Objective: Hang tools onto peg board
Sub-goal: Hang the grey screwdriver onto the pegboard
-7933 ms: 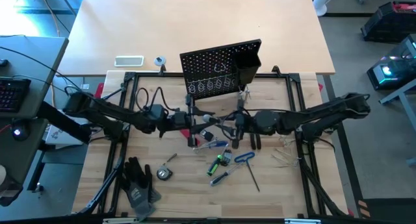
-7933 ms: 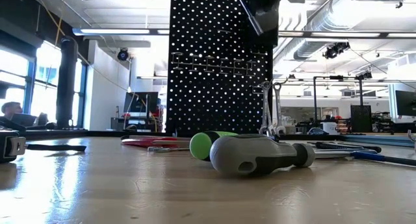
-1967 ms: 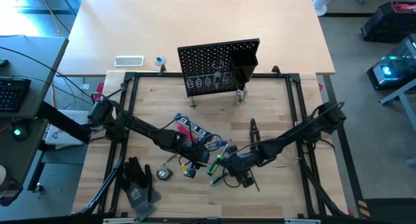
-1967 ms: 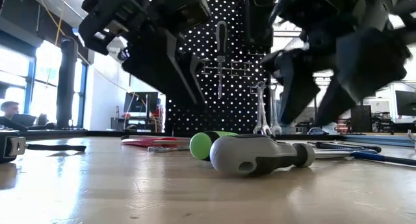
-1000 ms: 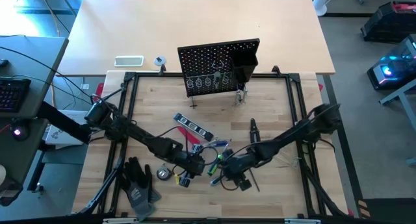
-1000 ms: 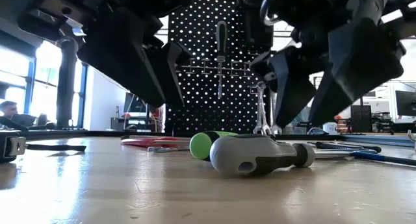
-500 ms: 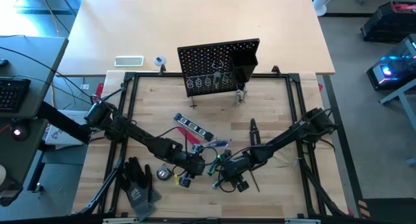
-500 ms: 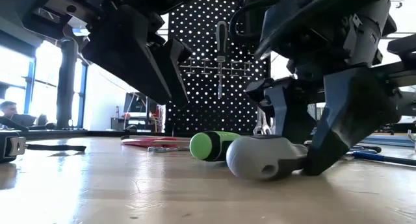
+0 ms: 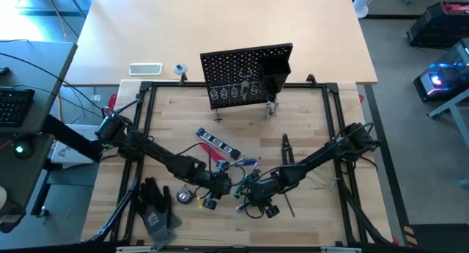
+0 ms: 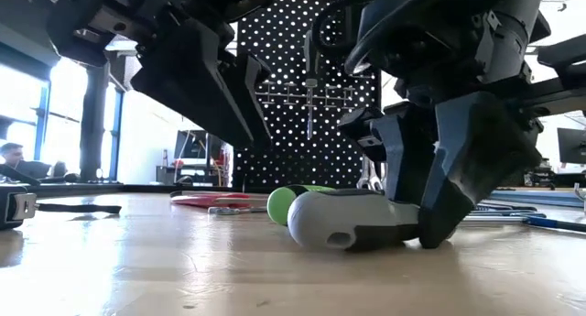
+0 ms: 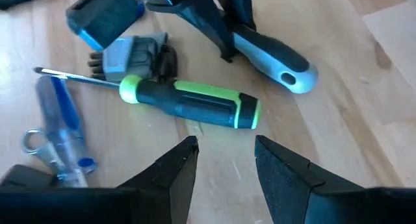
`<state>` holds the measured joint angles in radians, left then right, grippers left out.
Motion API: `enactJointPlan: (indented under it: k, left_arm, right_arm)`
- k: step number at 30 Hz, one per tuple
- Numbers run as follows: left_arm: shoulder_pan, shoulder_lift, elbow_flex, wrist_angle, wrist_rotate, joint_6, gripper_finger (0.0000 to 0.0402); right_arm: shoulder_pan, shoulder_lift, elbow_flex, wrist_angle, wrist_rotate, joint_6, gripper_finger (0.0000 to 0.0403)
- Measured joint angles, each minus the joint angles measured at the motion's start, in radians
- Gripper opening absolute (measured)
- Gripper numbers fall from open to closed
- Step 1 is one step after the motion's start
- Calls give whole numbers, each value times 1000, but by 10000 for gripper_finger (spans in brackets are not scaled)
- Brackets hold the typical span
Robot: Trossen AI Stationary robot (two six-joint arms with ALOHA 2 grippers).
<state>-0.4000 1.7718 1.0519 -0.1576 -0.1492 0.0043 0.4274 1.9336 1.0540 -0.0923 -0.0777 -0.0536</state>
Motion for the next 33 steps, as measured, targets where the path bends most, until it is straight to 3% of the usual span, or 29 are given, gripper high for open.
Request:
enactJointPlan:
  k: [6, 13, 18, 26, 33]
  left_arm:
    - [0, -90, 0, -1, -82, 51, 146]
    - [0, -269, 0, 2, -257, 155, 146]
    - [0, -378, 0, 84, -348, 241, 146]
    - [4, -471, 0, 370, -232, 447, 146]
    - [30, -468, 0, 417, -155, 489, 148]
  right_arm:
    - [-9, -115, 5, -39, 53, -8, 61]
    - [-17, -303, 5, -41, 142, -44, 61]
    - [-16, -437, 5, 1, 220, -115, 61]
    - [-18, -575, 5, 127, 311, -262, 60]
    - [-18, -618, 5, 192, 319, -342, 60]
